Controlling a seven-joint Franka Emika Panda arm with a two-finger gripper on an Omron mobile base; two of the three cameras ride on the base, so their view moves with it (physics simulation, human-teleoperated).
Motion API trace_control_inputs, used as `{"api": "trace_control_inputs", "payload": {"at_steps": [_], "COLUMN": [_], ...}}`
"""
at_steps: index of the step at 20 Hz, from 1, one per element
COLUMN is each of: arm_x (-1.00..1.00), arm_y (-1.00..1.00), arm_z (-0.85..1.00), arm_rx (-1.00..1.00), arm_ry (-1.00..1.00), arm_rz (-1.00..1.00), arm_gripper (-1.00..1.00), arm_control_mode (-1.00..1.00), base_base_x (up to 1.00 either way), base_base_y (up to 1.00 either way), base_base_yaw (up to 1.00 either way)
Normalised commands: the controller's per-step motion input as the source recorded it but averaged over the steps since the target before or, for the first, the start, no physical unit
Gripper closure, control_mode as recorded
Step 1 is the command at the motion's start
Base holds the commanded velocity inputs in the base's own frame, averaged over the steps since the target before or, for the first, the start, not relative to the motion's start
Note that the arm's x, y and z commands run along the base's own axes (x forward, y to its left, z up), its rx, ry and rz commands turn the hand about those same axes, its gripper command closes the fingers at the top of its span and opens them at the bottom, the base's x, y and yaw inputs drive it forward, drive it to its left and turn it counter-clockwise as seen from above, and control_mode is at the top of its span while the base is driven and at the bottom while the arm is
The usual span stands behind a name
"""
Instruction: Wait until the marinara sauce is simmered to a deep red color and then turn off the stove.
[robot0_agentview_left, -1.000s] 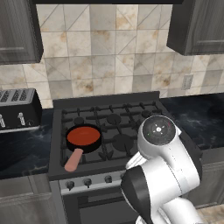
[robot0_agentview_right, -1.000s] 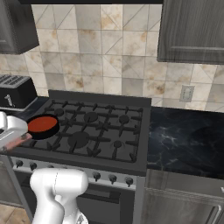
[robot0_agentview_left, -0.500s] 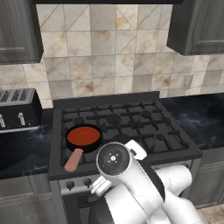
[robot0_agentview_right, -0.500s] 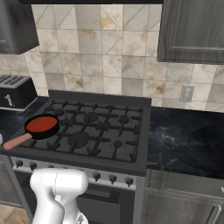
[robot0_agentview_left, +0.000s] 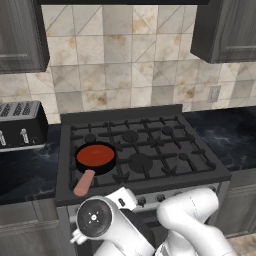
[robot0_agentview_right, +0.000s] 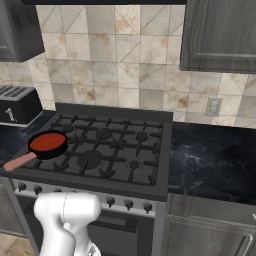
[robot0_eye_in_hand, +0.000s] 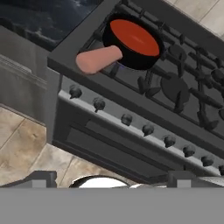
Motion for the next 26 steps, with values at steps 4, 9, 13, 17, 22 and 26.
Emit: {"api": "trace_control_inputs", "payload": {"at_steps": [4, 9, 13, 17, 22, 26], "arm_x": [0.00, 0.00, 0.00, 0.00, 0.00, 0.00], "arm_y": [0.26, 0.07, 0.02, 0.04, 0.08, 0.08], "arm_z": [-0.61, -0.45, -0.43, -0.39, -0.41, -0.25], "arm_rx": [0.20, 0.26, 0.26, 0.17, 0.20, 0.21], "arm_ry": [-0.05, -0.06, -0.15, -0.29, -0.36, -0.42], "arm_rz": [0.00, 0.00, 0.00, 0.00, 0.00, 0.00], "arm_gripper": [-1.00, -1.00, -1.00, -1.00, -1.00, -1.00], "arm_control_mode": [-1.00, -1.00, -1.00, -1.00, -1.00, -1.00], "base_base_x": [0.00, 0.00, 0.00, 0.00, 0.00, 0.00], "base_base_y": [0.00, 0.00, 0.00, 0.00, 0.00, 0.00], "base_base_yaw": [0.00, 0.00, 0.00, 0.00, 0.00, 0.00]}}
